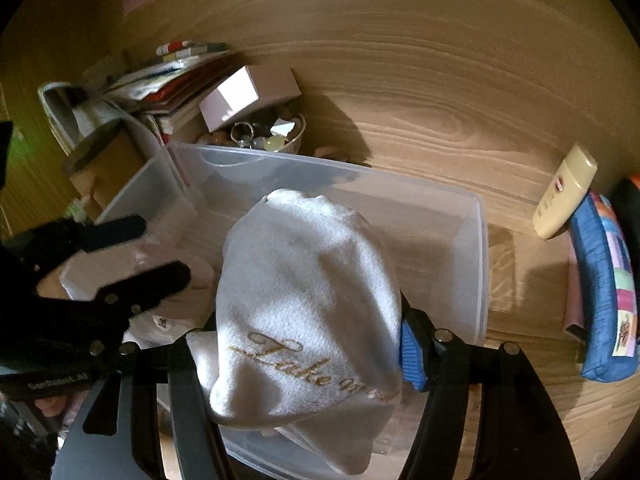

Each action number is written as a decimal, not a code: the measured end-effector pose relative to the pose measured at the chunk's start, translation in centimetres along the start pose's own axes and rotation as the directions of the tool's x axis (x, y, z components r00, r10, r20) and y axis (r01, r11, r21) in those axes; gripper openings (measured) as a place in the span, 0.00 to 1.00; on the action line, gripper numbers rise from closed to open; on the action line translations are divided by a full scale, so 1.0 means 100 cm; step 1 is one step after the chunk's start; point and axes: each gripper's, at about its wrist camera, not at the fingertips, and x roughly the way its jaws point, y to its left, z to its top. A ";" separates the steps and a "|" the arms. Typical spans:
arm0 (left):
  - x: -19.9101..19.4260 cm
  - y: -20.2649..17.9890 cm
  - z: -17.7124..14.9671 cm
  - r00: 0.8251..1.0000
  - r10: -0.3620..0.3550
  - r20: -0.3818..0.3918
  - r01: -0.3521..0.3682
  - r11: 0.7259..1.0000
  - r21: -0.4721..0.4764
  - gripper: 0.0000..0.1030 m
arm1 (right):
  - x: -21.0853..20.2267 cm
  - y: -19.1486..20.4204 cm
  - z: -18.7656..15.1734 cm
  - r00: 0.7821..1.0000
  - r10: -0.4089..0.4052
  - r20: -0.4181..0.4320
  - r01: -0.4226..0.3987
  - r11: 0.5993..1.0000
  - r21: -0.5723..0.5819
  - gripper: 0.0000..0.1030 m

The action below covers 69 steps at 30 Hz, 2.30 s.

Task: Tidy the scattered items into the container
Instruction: 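Carry the pink case into the clear bin and open left gripper while right carries the pouch, then lower the white pouch into the clear bin and open the right gripper, then move left gripper to the white round container while right approaches the gold gourd pendant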

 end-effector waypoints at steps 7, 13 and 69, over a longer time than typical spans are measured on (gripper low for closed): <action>-0.013 0.011 -0.002 0.999 -0.017 0.035 0.019 0.999 -0.040 0.71 | 0.004 0.006 -0.007 0.999 -0.048 0.001 0.048 0.998 -0.037 0.59; -0.033 0.010 -0.005 0.994 -0.004 0.113 0.007 0.999 -0.033 0.73 | 0.006 0.004 -0.009 0.997 -0.075 -0.007 0.075 0.997 -0.028 0.62; -0.046 0.001 -0.090 0.994 -0.053 -0.100 0.057 0.998 0.035 0.87 | -0.051 -0.077 -0.113 0.968 -0.241 0.065 0.242 0.970 -0.013 0.98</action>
